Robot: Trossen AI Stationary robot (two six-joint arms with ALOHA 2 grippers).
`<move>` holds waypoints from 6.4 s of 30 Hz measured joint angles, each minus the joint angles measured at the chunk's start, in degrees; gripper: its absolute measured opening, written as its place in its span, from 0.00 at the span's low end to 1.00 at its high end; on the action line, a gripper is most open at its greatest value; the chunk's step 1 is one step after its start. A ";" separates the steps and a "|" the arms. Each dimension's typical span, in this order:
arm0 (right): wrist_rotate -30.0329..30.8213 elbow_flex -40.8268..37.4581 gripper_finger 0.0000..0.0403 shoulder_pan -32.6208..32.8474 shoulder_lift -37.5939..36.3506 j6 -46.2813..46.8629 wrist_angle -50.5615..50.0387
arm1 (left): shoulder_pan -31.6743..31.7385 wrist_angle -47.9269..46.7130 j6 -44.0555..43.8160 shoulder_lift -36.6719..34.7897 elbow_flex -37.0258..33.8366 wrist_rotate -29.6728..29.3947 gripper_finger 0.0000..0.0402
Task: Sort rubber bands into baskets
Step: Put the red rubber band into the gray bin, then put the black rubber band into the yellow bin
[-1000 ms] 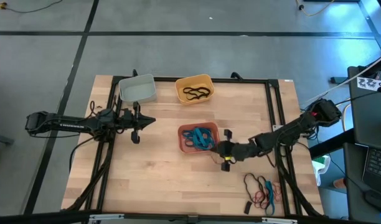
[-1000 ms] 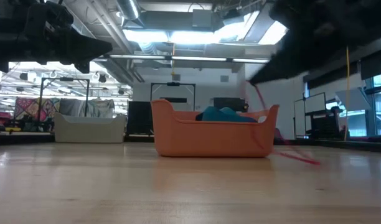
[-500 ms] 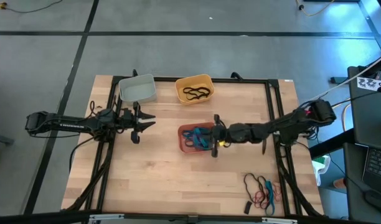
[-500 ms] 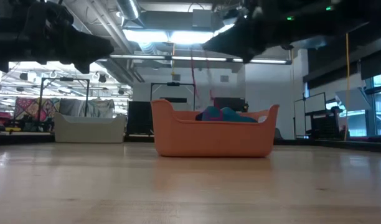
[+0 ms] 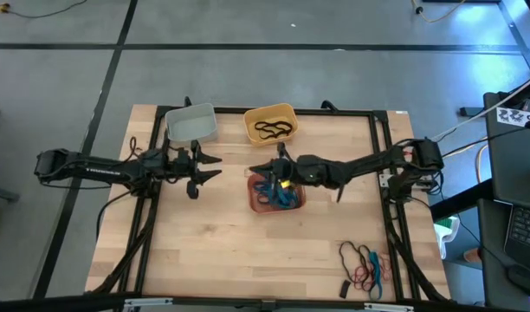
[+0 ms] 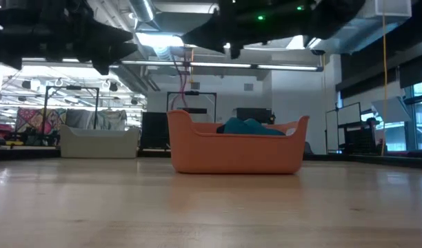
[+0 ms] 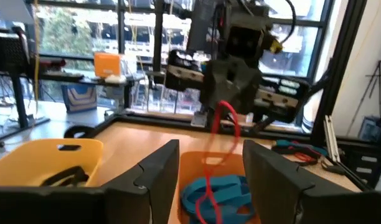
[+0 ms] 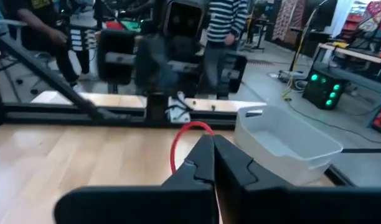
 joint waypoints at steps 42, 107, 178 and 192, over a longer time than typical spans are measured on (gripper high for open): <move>-10.13 6.02 0.00 -1.39 3.19 3.34 1.56 | -4.09 1.76 3.70 24.08 15.43 -1.88 0.01; -7.98 -15.47 0.41 9.81 -10.40 4.40 -5.56 | 37.28 -24.11 10.08 23.08 13.64 -30.54 0.00; -1.48 -4.58 0.41 35.99 -11.60 50.67 -50.46 | -22.48 -15.62 -11.69 42.42 27.65 -16.15 0.32; 0.53 -4.64 0.41 47.66 -11.60 85.10 -75.81 | -23.81 -14.59 -10.79 42.42 27.65 -16.20 0.32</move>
